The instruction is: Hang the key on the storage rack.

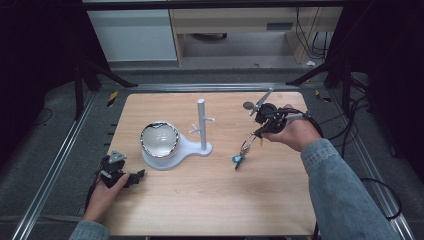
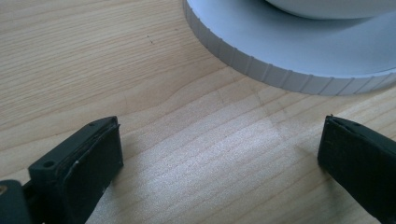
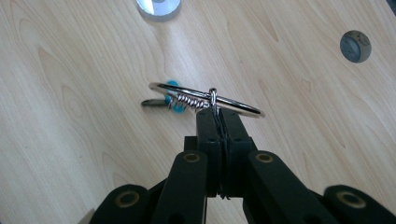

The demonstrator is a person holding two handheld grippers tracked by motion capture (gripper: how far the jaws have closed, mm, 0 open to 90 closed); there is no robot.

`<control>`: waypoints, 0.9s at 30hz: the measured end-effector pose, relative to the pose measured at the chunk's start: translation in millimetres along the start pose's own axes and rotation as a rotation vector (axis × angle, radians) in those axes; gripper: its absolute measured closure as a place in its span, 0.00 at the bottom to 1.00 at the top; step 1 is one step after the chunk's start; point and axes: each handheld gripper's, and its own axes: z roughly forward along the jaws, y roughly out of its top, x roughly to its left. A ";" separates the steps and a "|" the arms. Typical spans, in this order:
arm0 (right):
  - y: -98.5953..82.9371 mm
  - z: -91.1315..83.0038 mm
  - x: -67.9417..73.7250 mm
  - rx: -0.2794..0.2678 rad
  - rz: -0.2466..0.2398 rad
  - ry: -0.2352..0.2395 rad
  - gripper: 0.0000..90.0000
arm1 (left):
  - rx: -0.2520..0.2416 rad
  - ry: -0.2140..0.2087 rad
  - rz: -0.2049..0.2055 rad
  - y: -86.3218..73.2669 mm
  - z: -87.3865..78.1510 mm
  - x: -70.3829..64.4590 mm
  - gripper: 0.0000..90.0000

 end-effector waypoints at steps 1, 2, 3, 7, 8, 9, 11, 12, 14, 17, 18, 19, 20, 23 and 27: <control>1.4 -0.6 -0.3 -0.001 0.002 -0.004 0.99 | 0.000 0.000 0.000 0.0 0.0 0.0 0.00; 2.7 -1.0 -0.6 -0.002 0.001 -0.001 0.99 | 0.000 0.000 0.001 0.0 0.0 0.0 0.00; 4.2 -1.3 -0.6 -0.002 0.004 0.000 0.99 | 0.000 0.000 0.000 0.0 0.0 0.0 0.00; 10.6 -2.6 -1.3 -0.007 -0.004 -0.002 0.99 | -0.002 0.000 -0.002 0.0 0.1 -0.1 0.00; 12.1 -2.7 -1.3 -0.006 -0.005 -0.001 0.99 | -0.001 0.001 -0.001 0.0 0.1 0.0 0.00; 13.7 -2.8 -1.4 -0.006 -0.009 -0.003 0.99 | 0.002 0.000 0.004 0.1 -0.1 0.3 0.00; 16.4 -3.0 -1.3 -0.005 -0.012 -0.001 0.99 | 0.002 0.000 0.004 0.1 -0.1 0.3 0.00; 17.8 -3.3 -1.3 -0.005 -0.014 -0.003 0.99 | 0.002 0.000 0.004 0.1 -0.1 0.3 0.00; 20.6 -4.5 -0.7 -0.009 -0.010 -0.003 0.99 | 0.002 0.000 0.004 0.1 -0.1 0.3 0.00; 25.2 -7.0 -1.0 -0.011 -0.016 -0.003 0.99 | 0.002 0.000 0.004 0.1 -0.1 0.3 0.00; 27.3 -8.2 -0.9 -0.013 -0.018 -0.006 0.99 | 0.002 0.000 0.004 0.1 -0.1 0.3 0.00; 28.4 -9.0 -0.7 -0.011 -0.016 -0.004 0.99 | 0.002 0.000 0.004 0.1 -0.1 0.3 0.00; 30.1 -10.0 -1.0 -0.013 -0.024 -0.007 0.99 | 0.002 0.000 0.004 0.1 -0.1 0.3 0.00; 34.9 -11.9 -0.6 -0.010 -0.029 -0.009 0.99 | 0.002 0.000 0.004 0.1 -0.1 0.3 0.00; 41.3 -12.4 0.0 0.003 -0.035 -0.004 0.99 | -0.001 0.000 0.000 0.0 0.1 0.1 0.00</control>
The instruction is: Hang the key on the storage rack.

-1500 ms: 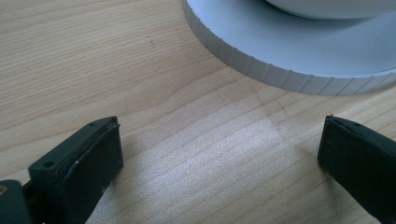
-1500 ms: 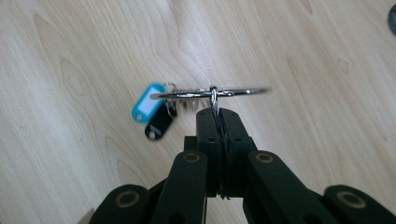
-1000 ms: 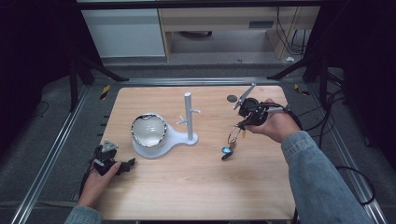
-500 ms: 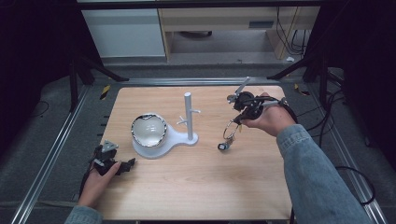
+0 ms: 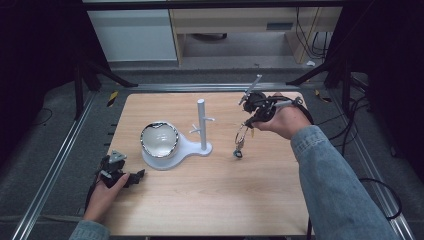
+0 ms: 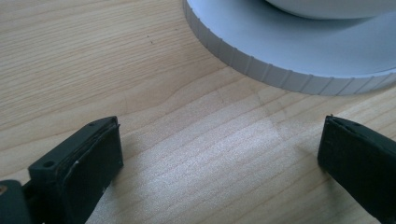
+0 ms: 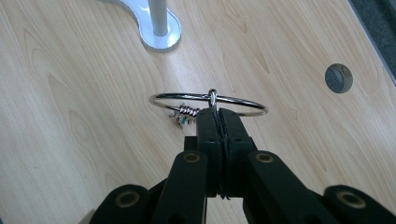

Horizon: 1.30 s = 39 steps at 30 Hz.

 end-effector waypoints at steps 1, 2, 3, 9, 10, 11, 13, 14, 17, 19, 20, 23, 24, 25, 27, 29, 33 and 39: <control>1.6 0.0 0.0 0.004 -0.007 -0.001 0.99 | 0.000 0.000 0.000 0.0 0.0 0.0 0.00; 3.3 -0.3 0.3 0.006 -0.007 0.000 0.99 | 0.000 0.000 -0.001 0.0 0.0 0.0 0.00; 5.0 -0.6 0.2 0.008 -0.012 0.001 0.99 | -0.001 0.000 -0.001 0.0 0.1 0.0 0.00; 14.7 -3.4 2.3 0.034 -0.030 0.001 0.99 | 0.001 0.000 0.001 0.0 -0.1 0.1 0.00; 16.7 -4.2 3.5 0.042 -0.022 0.004 0.99 | 0.001 0.000 0.001 0.0 -0.1 0.1 0.00; 17.9 -4.3 3.2 0.041 -0.035 0.004 0.99 | 0.001 0.000 0.001 0.0 -0.1 0.0 0.00; 21.8 -5.4 4.3 0.051 -0.038 0.004 0.99 | 0.001 0.000 0.001 0.0 -0.1 0.1 0.00; 23.1 -6.0 5.0 0.056 -0.033 0.006 0.99 | 0.002 0.000 0.001 0.0 -0.1 0.1 0.00; 27.2 -7.2 5.0 0.066 -0.037 0.016 0.99 | 0.001 0.000 0.000 0.0 0.0 0.0 0.00; 29.2 -8.2 5.0 0.064 -0.034 0.026 0.99 | 0.001 0.000 0.000 0.0 0.0 0.0 0.00; 30.6 -8.9 5.6 0.067 -0.030 0.028 0.99 | 0.001 0.000 0.000 0.0 0.0 0.0 0.00; 35.4 -12.4 7.0 0.076 -0.043 0.030 0.99 | 0.001 0.000 0.000 0.0 -0.1 0.0 0.00; 36.4 -13.4 6.8 0.074 -0.048 0.030 0.99 | 0.001 0.000 0.001 0.0 0.0 0.0 0.00; 37.9 -15.2 7.0 0.070 -0.046 0.034 0.98 | 0.001 0.000 0.001 0.0 -0.1 0.0 0.00; 40.1 -17.9 7.2 0.072 -0.042 0.037 0.99 | 0.001 0.000 0.001 0.0 -0.1 0.0 0.00; 42.2 -19.9 7.1 0.075 -0.045 0.043 0.99 | 0.001 0.000 0.000 0.0 0.0 0.0 0.00; 46.5 -23.3 7.6 0.087 -0.047 0.048 0.99 | 0.001 0.000 0.001 0.0 -0.1 0.0 0.00; 51.8 -27.8 7.2 0.086 -0.037 0.072 0.99 | 0.001 0.000 0.001 0.0 -0.1 0.0 0.00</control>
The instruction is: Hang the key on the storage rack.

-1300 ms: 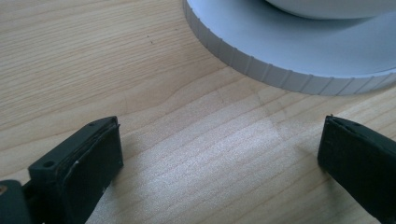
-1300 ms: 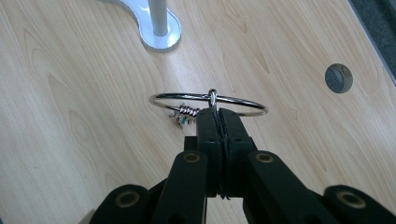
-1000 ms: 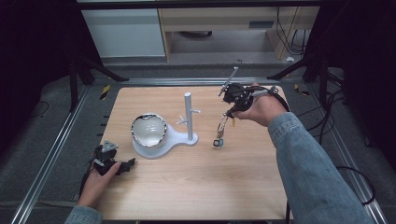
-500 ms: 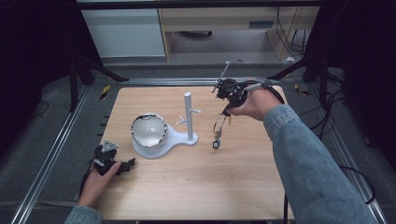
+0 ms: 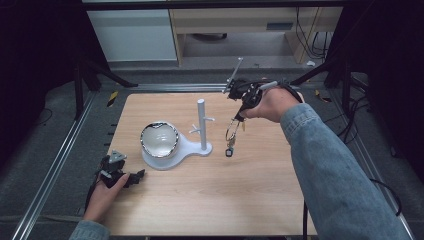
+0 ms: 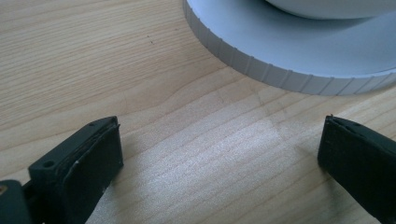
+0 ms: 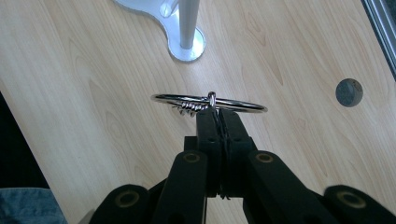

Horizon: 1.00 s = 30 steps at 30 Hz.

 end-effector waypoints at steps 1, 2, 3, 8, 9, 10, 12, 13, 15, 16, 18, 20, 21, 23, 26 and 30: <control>0.5 -0.8 -0.5 -0.004 -0.001 0.006 0.99 | 0.000 0.000 0.000 0.0 0.0 0.0 0.00; 1.2 -1.8 -0.8 -0.007 0.002 0.008 0.98 | 0.000 0.000 0.000 0.0 0.0 0.0 0.00; 1.6 -2.5 -0.9 -0.009 0.002 0.008 0.99 | 0.000 0.000 0.000 0.0 0.0 0.0 0.00; 7.0 -8.8 0.1 -0.021 0.001 0.010 0.98 | -0.001 0.000 -0.001 0.0 0.0 -0.1 0.00; 8.0 -9.6 0.1 -0.023 -0.003 0.009 0.98 | -0.001 0.000 -0.001 0.0 0.1 -0.1 0.00; 9.3 -10.6 0.1 -0.026 -0.009 0.008 0.98 | -0.001 0.000 -0.002 0.0 0.1 -0.1 0.00; 12.2 -13.0 0.8 -0.031 -0.005 0.009 0.99 | -0.001 0.000 -0.002 0.0 0.1 -0.1 0.00; 13.7 -14.0 1.0 -0.032 -0.009 0.009 0.99 | -0.001 0.000 -0.001 0.0 0.1 -0.1 0.00; 16.9 -16.0 1.9 -0.032 -0.012 0.005 0.98 | -0.001 0.000 -0.001 0.0 0.0 -0.1 0.00; 18.4 -16.8 2.6 -0.032 -0.013 0.005 0.99 | -0.001 0.000 -0.001 0.0 0.0 0.0 0.00; 21.7 -18.5 3.8 -0.029 -0.018 0.007 0.99 | -0.001 0.000 -0.001 0.0 0.0 0.0 0.00; 25.0 -19.9 4.8 -0.028 -0.028 0.005 0.99 | 0.000 0.000 -0.001 0.0 0.0 0.0 0.00; 26.9 -20.8 5.4 -0.029 -0.029 0.006 0.98 | 0.000 0.000 -0.001 0.0 0.0 0.0 0.00; 30.2 -22.4 6.5 -0.033 -0.033 0.006 0.99 | -0.001 0.000 -0.001 0.0 0.1 0.0 0.00; 34.6 -23.9 7.6 -0.032 -0.040 0.004 0.99 | -0.001 0.000 -0.001 0.0 0.1 -0.1 0.00; 39.2 -24.7 8.2 -0.035 -0.042 0.006 0.99 | -0.001 0.000 -0.001 0.0 0.0 0.0 0.00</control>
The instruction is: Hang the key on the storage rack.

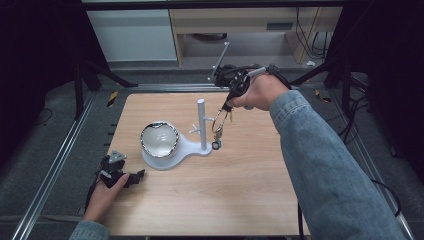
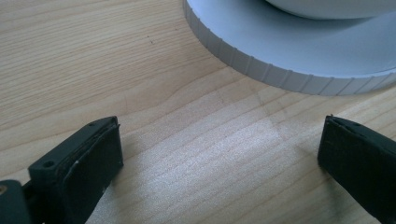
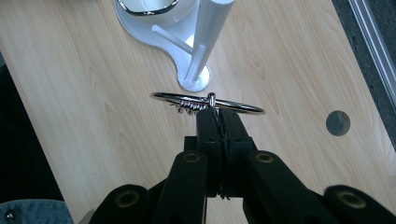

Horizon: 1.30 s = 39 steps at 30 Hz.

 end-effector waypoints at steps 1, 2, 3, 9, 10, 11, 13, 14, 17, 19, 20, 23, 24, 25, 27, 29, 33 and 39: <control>1.0 0.0 0.1 0.000 0.001 0.004 0.99 | 0.000 0.000 0.000 0.0 0.0 0.0 0.00; 2.1 0.2 -0.2 -0.001 -0.006 0.001 0.99 | 0.000 0.000 0.000 0.0 0.0 0.0 0.00; 3.1 0.4 -0.1 -0.004 -0.003 0.002 0.99 | 0.000 0.000 0.000 0.0 0.0 0.0 0.00; 7.1 1.3 -0.2 -0.005 -0.010 0.006 0.99 | 0.000 0.000 0.000 0.0 0.0 0.0 0.00; 7.7 1.3 0.2 -0.006 -0.001 0.008 0.99 | 0.000 0.000 0.001 0.0 0.0 0.1 0.00; 8.4 1.3 0.1 -0.009 -0.003 0.008 0.99 | 0.000 0.000 0.000 0.0 0.0 0.0 0.00; 9.5 1.2 -0.4 -0.009 -0.011 0.009 0.99 | 0.000 0.000 0.000 0.0 0.0 0.0 0.00; 10.0 1.7 -0.2 -0.011 -0.010 0.009 0.99 | 0.000 0.000 0.001 0.0 0.0 0.0 0.00; 11.5 3.9 -0.1 -0.007 -0.007 0.011 0.98 | 0.000 0.000 0.001 0.0 0.0 0.0 0.00; 12.2 6.5 -1.0 -0.004 -0.014 0.010 0.99 | 0.000 0.000 0.000 0.0 0.0 0.0 0.00; 12.7 8.3 -1.3 -0.002 -0.010 0.013 0.99 | 0.000 0.000 0.000 0.0 0.0 0.0 0.00; 14.1 12.0 -3.1 0.001 -0.008 0.015 0.99 | 0.000 0.000 0.001 0.0 0.0 0.1 0.00; 14.7 13.8 -4.0 -0.003 -0.004 0.019 0.98 | 0.000 0.000 0.001 0.0 0.0 0.1 0.00; 15.3 14.7 -4.1 -0.001 0.002 0.019 0.98 | 0.000 0.000 0.001 0.0 0.0 0.1 0.00; 16.3 18.5 -5.6 0.000 -0.001 0.024 0.98 | 0.000 0.000 0.001 0.0 0.0 0.1 0.00; 17.3 22.7 -6.9 0.002 -0.001 0.030 0.98 | 0.000 0.000 0.001 0.0 0.0 0.1 0.00; 19.5 30.4 -10.5 0.006 0.006 0.041 0.98 | 0.003 0.000 0.005 0.1 -0.2 0.4 0.00; 24.3 39.6 -15.7 0.001 0.014 0.056 0.98 | 0.003 0.000 0.002 0.0 -0.2 0.3 0.00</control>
